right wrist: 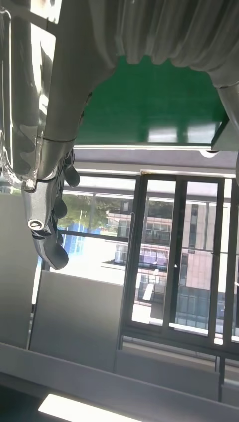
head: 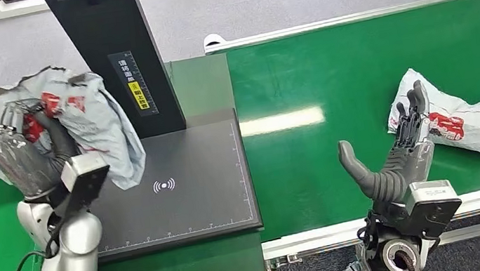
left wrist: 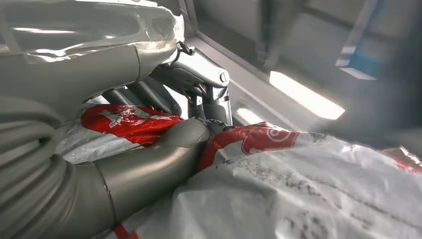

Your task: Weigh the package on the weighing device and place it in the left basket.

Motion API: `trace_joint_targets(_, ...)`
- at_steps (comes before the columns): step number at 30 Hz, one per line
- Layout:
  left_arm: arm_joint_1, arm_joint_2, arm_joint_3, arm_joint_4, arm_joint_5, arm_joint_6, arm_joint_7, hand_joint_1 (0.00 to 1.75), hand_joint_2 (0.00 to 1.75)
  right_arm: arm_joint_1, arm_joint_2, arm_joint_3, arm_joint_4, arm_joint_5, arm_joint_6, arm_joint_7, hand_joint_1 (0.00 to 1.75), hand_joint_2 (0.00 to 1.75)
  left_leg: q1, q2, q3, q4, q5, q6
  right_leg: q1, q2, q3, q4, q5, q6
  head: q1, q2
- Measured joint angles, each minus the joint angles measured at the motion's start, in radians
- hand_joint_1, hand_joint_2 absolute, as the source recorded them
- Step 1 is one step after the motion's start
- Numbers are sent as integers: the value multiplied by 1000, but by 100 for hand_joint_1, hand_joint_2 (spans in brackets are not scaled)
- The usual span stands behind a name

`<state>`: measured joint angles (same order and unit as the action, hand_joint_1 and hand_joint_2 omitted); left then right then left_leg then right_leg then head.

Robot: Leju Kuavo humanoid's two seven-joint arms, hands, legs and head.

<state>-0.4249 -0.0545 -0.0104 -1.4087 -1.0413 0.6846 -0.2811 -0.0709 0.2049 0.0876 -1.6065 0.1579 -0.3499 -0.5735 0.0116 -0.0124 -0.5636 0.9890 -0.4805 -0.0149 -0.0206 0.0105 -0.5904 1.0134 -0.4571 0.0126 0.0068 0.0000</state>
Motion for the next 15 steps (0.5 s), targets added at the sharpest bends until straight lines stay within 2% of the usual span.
trace_joint_targets(4,-185,88,122,357,-147,-16,192,175,175,1,-2,11,0,-19,-9,-8,0,175,1,2,0,0,3,-2,1,2,-1,1,3,-3,0,0)
trace_joint_targets(7,-275,149,180,590,-194,3,288,175,175,9,-4,20,0,-24,-10,-6,0,175,1,7,0,0,3,-2,2,7,-3,1,5,-4,0,0)
trace_joint_targets(11,-312,206,246,740,-255,8,385,175,175,17,-6,26,0,-26,-11,-1,0,175,2,7,-2,0,3,-2,2,7,-5,2,5,-4,0,0)
trace_joint_targets(15,-321,245,333,819,-291,10,420,172,175,24,-8,30,0,-26,-11,4,0,175,1,7,-4,0,2,-2,2,7,-7,1,5,-4,0,0)
